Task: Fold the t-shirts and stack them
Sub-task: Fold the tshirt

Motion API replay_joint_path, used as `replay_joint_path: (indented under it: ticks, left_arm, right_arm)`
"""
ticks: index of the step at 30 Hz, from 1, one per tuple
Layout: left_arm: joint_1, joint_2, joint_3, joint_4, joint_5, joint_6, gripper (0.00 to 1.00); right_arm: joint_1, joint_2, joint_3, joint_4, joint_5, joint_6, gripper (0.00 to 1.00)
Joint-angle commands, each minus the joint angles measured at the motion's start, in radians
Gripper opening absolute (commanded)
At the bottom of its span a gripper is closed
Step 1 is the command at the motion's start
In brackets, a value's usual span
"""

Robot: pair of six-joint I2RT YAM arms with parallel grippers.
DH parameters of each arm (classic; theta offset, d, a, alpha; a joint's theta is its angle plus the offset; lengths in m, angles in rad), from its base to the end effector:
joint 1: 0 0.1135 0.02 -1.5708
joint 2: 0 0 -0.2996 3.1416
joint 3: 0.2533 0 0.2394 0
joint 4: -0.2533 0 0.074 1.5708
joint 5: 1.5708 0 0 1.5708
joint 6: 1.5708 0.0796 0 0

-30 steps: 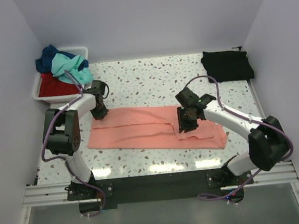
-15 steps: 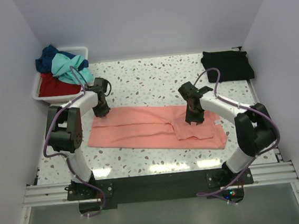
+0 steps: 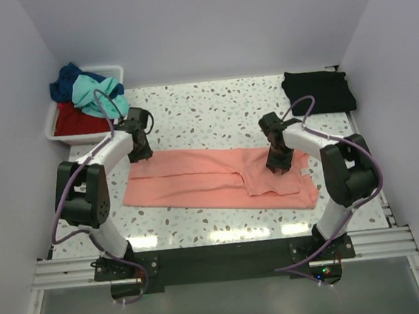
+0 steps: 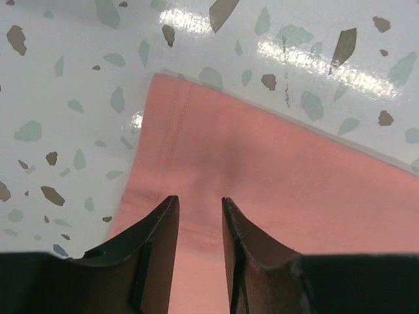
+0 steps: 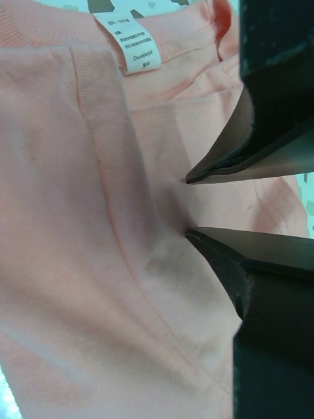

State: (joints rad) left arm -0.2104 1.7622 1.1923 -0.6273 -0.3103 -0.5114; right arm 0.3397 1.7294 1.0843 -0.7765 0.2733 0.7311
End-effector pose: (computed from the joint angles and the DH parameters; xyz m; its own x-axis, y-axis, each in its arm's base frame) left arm 0.3563 -0.0512 0.1936 -0.8380 -0.2976 -0.4574 -0.3672 0.9276 0.0693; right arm 0.3004 0.0834 0.1690 -0.8831 0.3698 -0.2889 0.4119 0.9058 -0.0995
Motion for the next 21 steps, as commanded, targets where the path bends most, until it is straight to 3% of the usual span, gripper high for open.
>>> replay_joint_path:
  ticks: [1, 9, 17, 21]
  left_arm:
    - [-0.003, -0.079, -0.013, -0.002, 0.033, 0.011, 0.38]
    - [-0.003, -0.092, -0.013, -0.012, 0.045, 0.016, 0.44]
    - [-0.003, -0.104, 0.004, -0.029, 0.031, 0.025, 0.46]
    - [-0.003, -0.095, 0.000, -0.045, 0.039, 0.030, 0.46]
  right_arm:
    - [-0.014, 0.030, 0.000, 0.040, -0.012, 0.034, 0.38]
    - [-0.042, 0.180, 0.098, 0.030, -0.014, -0.018, 0.38]
    - [-0.073, 0.376, 0.389, -0.035, 0.052, -0.111, 0.38]
    - [-0.073, 0.490, 0.613, -0.076, 0.064, -0.139, 0.37]
